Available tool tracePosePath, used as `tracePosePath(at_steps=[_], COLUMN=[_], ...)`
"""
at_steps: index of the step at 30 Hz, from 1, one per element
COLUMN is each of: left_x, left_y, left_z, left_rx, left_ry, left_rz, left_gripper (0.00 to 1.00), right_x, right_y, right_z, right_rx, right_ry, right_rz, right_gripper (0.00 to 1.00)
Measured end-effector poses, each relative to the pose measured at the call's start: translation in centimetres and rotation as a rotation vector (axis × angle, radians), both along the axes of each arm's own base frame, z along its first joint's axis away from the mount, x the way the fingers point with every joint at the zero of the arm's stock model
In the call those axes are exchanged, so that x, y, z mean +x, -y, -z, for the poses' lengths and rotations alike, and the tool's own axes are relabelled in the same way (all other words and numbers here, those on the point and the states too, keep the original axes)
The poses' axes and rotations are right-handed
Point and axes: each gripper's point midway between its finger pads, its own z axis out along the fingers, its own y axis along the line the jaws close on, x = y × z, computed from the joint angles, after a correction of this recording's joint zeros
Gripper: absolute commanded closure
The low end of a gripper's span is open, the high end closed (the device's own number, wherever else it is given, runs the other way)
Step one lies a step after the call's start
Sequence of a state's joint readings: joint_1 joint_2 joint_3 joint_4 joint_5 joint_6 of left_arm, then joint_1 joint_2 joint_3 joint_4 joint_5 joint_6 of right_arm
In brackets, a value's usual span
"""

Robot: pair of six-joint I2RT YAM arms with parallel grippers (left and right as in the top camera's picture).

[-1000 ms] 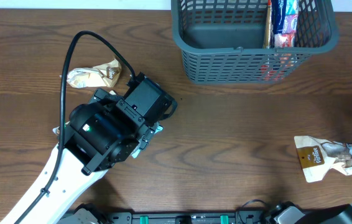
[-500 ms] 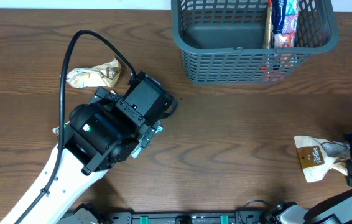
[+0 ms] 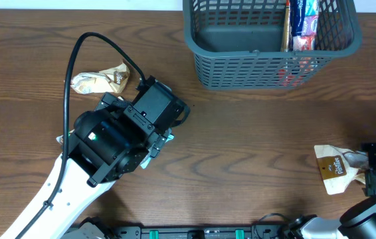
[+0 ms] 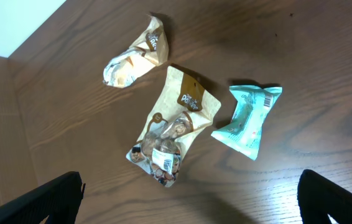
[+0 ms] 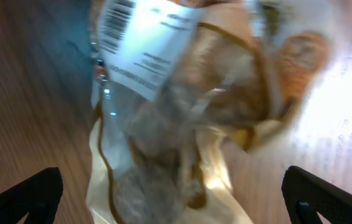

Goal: Pack container
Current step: 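Lower the right gripper and grasp the dried-mushroom bag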

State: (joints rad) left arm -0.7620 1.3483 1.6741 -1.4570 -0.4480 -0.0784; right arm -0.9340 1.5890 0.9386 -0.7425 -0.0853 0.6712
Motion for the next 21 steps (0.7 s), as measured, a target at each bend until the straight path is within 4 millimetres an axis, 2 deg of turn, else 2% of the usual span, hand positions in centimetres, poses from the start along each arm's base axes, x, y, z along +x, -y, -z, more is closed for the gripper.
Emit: tracePosePath(at_steps=[10, 16, 21], left_x=[0.0, 0.0, 0.0], left_y=[0.0, 0.0, 0.0], left_z=[0.0, 0.0, 0.0], left_rx=[0.0, 0.0, 0.0], left_ry=[0.0, 0.0, 0.0], left_rz=[0.0, 0.0, 0.0], left_gripper=[0.01, 0.01, 0.01], right_x=[1.7, 1.2, 0.6], right_y=[-0.5, -0.6, -0.8], right_z=[0.4, 1.5, 3.4], right_rx=[-0.067, -0.066, -0.027], right_ry=[-0.058, -0.111, -0.167], right_rz=[0.008, 0.037, 0.05], right_gripper=[0.01, 0.01, 0.01])
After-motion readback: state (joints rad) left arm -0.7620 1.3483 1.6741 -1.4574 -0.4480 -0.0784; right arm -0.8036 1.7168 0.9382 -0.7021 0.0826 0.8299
